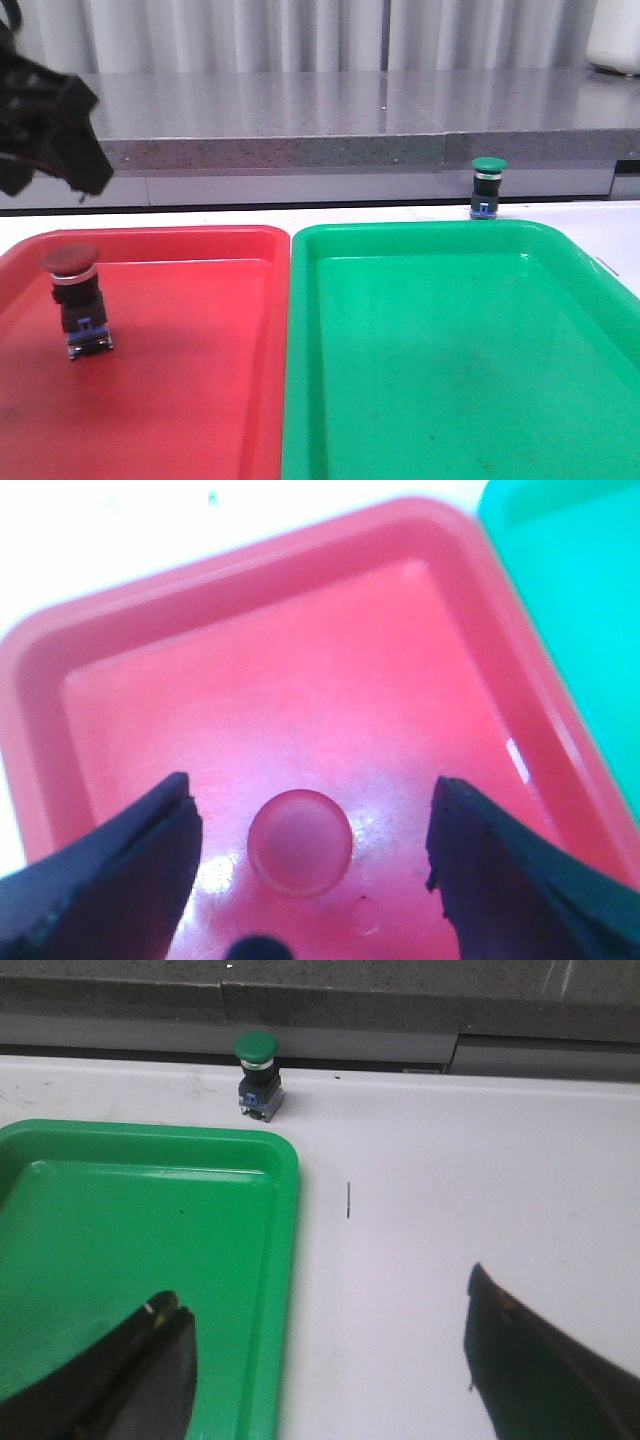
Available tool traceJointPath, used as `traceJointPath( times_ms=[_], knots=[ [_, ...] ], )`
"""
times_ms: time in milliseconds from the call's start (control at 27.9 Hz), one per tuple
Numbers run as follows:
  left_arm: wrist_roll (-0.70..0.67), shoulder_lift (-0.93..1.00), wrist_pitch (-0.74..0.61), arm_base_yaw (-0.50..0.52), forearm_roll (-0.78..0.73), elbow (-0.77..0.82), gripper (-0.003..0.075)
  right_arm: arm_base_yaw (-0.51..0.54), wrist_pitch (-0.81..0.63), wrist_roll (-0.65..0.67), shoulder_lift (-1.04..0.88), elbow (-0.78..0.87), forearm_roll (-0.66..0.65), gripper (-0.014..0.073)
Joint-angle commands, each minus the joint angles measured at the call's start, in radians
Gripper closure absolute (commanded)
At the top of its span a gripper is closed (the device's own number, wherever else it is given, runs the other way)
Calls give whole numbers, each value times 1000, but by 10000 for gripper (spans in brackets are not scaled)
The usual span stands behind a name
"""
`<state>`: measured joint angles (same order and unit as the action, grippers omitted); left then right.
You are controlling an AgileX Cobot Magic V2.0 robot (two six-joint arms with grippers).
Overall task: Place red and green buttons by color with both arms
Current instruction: 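Raise the left gripper away from the red tray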
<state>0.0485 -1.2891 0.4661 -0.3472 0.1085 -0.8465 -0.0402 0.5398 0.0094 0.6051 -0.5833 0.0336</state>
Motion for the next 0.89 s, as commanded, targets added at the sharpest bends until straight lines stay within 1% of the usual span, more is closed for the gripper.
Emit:
traceJointPath(
  times_ms=[0, 465, 859],
  knots=[
    [-4, 151, -6, -9, 11, -24, 250, 5, -68, -9, 6, -35, -7, 20],
    [-6, 474, 142, -9, 11, -3, 251, 5, -68, -9, 6, -35, -7, 20],
    [-12, 724, 172, -9, 13, 125, 264, 5, -68, -9, 6, -35, -7, 20]
  ],
)
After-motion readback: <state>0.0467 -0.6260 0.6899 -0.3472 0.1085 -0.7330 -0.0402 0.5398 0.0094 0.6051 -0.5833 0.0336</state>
